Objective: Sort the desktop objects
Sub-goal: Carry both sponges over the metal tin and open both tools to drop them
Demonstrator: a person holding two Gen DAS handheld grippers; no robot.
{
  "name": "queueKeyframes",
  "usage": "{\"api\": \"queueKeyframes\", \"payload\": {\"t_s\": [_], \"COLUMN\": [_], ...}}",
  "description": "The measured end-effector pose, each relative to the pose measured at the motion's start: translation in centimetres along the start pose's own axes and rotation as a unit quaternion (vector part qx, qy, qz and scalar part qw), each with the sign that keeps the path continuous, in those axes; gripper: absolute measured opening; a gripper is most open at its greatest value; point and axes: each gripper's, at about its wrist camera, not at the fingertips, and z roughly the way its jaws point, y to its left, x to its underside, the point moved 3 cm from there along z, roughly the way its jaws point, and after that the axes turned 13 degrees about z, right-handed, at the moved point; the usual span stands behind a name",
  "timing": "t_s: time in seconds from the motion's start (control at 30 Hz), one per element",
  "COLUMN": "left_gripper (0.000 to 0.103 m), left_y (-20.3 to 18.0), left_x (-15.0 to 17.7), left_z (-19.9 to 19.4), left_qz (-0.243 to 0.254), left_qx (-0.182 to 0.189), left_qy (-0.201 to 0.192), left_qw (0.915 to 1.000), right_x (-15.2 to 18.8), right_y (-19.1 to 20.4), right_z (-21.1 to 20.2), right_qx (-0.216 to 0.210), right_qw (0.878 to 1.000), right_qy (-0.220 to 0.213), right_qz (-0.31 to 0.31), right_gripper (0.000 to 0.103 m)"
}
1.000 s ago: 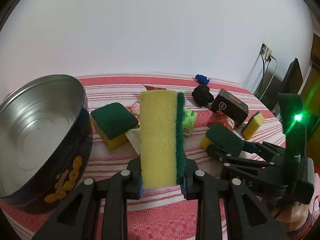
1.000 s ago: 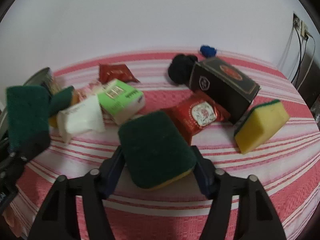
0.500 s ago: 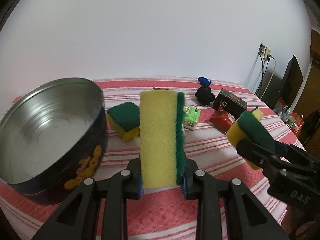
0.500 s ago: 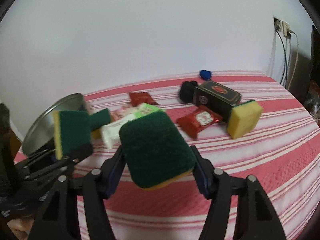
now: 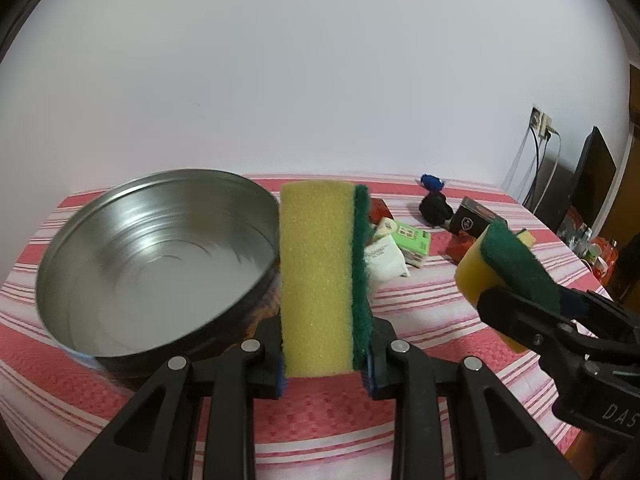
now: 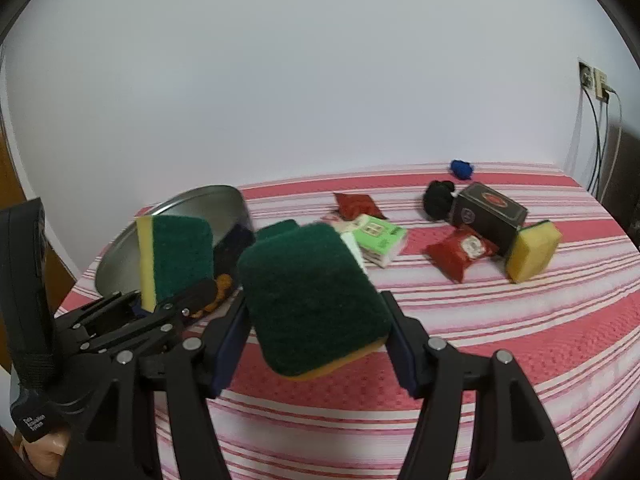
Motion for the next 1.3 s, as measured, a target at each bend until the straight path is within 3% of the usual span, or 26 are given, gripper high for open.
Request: {"api": "queueKeyframes", "payload": {"t_s": [0.43,0.8,1.1,1.3], "left_gripper": [0.029,0.029,0.029,0.029], "left_y": [4.2,9.0,13.4,15.2], "left_x": [0.6,1.0,1.4,0.8], "left_z": [-2.3,-3.5,-1.8,0.7], "left_qz": [-0.027,-0.052,-0.069,-0.066], "left_qx": [-0.034,-0.092,-0.147,-0.166], "left_qy": [-0.017,-0.026,0.001,0.023], "left_qw": [0.9989,0.9941,0.9867,0.9837], "right_x": [0.6,0.5,-1.3,-1.9], "right_y": [4.9,9.8,12.5,13.5], "right_z": [0.5,1.9,5.5,9.5], "right_qx": [-0.044,-0.090,-0.092,-0.079], "right_qw": [0.998,0.994,0.994,0.995], "right_qy": [0.006,-0.002,-0.029,-0.021], "right_qz": [-0.032,-0.061,-0.057,-0.052], "right_gripper": [0.064,0.064,0.064,0.064]}}
